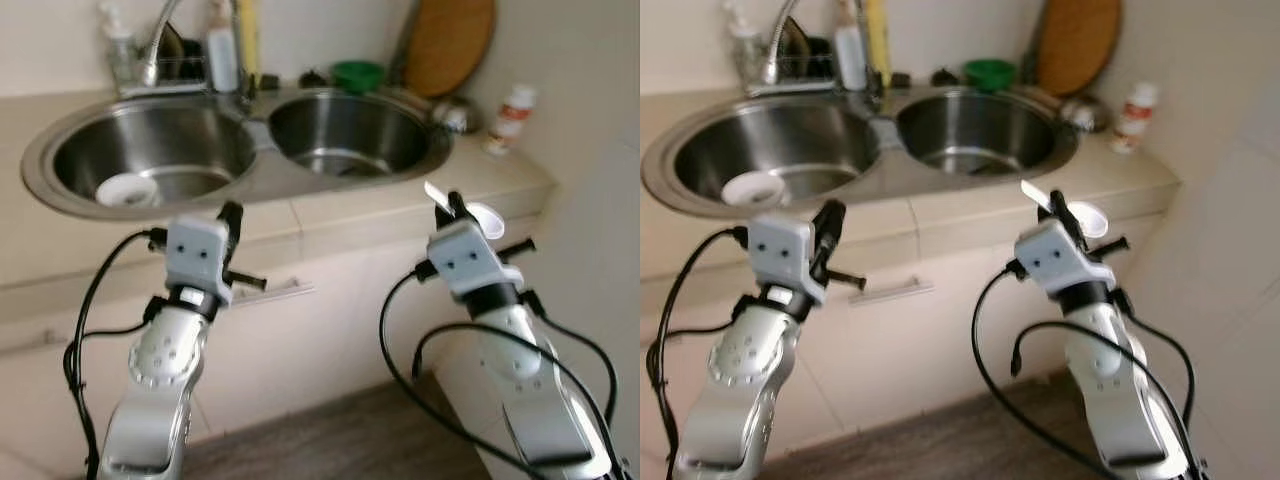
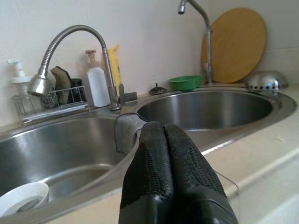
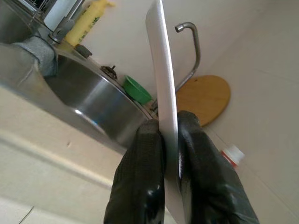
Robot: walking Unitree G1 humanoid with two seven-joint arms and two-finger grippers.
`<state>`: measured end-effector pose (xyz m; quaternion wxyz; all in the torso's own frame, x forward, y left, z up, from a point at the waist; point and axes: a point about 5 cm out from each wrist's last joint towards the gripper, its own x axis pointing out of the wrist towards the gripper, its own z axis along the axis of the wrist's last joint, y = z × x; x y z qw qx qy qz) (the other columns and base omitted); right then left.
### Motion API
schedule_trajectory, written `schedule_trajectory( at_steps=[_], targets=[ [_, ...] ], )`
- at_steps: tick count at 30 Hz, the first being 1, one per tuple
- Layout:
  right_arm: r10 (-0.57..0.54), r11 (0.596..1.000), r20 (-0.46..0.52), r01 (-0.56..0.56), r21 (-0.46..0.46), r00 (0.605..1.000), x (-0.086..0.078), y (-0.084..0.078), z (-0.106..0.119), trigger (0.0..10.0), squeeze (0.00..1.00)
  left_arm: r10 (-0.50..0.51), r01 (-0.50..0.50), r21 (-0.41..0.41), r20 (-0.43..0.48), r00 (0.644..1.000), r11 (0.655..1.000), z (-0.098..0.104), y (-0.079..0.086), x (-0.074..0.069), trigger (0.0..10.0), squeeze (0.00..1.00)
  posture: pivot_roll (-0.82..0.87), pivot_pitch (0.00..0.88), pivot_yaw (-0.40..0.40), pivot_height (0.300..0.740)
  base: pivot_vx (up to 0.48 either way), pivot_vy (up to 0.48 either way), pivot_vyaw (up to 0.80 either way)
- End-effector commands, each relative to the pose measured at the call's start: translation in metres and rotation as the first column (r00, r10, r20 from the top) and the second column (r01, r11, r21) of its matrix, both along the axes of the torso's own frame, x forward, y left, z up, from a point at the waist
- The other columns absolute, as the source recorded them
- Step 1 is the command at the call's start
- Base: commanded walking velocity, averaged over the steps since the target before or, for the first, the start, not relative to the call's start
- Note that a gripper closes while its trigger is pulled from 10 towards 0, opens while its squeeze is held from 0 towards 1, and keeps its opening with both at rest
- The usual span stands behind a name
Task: Kitchen organization
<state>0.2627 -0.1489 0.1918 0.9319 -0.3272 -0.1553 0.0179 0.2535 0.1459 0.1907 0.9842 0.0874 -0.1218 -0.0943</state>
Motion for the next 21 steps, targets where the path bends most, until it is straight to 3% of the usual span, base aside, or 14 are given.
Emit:
schedule_trajectory(
  at_steps=[1,18,19,20,21],
  targets=[
    [-0.031,0.999,0.006,0.031,-0.01,1.0,0.001,-0.007,0.001,0.0,0.0,-0.033,0.033,-0.008,0.009,0.999,0.999,0.002,-0.008,-0.001,10.0,0.0,0.11,0.0,-0.07,0.74,0.266,0.0,0.8],
    [-0.04,0.999,0.017,0.04,0.02,0.999,0.01,-0.011,0.008,0.0,0.0,-0.02,0.02,-0.013,0.027,0.999,1.0,0.005,-0.006,0.0,10.0,0.0,0.12,0.0,-0.075,0.74,0.0,0.0,0.8],
    [-0.048,0.997,0.008,0.047,0.058,0.999,0.012,-0.012,0.008,8.3,0.0,-0.02,0.02,-0.016,0.027,0.999,1.0,0.005,-0.006,0.0,10.0,0.0,0.12,0.0,-0.075,0.74,0.0,0.0,0.52],
    [-0.052,0.995,0.002,0.051,0.081,0.999,0.013,-0.013,0.008,8.3,0.0,-0.02,0.021,-0.018,0.028,0.999,1.0,0.005,-0.006,0.0,10.0,0.0,0.12,0.0,-0.075,0.74,0.0,0.0,0.52],
    [-0.053,0.991,-0.007,0.053,0.123,0.999,0.015,-0.013,0.009,10.0,0.0,-0.021,0.021,-0.02,0.029,0.999,1.0,0.005,-0.006,0.0,10.0,0.0,0.12,0.0,-0.075,0.74,0.0,0.0,0.0]
  ],
)
